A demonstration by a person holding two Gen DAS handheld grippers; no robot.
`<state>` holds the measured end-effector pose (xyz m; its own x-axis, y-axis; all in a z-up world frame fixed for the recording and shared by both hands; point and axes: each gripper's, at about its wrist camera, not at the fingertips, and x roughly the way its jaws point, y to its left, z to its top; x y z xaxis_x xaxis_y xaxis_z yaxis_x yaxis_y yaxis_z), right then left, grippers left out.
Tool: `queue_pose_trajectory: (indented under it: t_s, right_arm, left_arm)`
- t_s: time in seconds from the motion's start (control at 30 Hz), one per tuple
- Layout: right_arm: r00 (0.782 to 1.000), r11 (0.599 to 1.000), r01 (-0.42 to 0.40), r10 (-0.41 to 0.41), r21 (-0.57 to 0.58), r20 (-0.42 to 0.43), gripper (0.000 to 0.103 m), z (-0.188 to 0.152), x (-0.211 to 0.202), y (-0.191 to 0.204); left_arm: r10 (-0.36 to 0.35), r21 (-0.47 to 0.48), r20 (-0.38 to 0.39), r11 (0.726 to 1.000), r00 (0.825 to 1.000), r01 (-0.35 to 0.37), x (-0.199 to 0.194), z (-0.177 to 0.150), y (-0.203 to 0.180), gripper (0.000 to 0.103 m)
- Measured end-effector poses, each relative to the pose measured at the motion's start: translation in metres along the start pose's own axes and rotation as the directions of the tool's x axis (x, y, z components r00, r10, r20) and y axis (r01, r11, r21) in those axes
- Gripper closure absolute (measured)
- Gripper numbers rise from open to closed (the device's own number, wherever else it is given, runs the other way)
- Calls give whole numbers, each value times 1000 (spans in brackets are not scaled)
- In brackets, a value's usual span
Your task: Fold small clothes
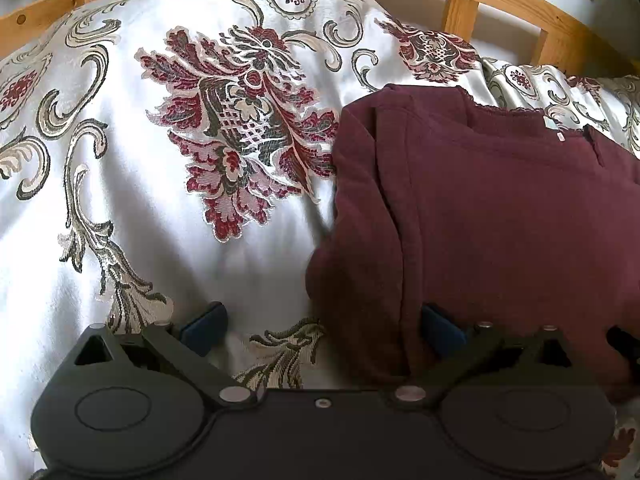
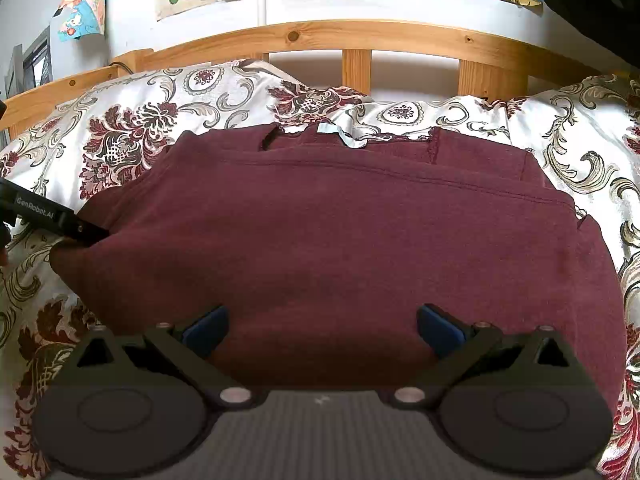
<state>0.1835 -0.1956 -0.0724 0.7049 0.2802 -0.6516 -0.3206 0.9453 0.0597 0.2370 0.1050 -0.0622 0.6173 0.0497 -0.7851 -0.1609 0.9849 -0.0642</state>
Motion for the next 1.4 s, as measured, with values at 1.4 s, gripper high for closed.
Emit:
queue_pose_trajectory:
  t_s: [1.4]
  right_arm:
    - [1000, 999, -24, 24, 27, 4, 0, -1, 1, -4]
  left_arm:
    - [-215, 102, 27, 972, 976, 211, 22, 32, -5, 30]
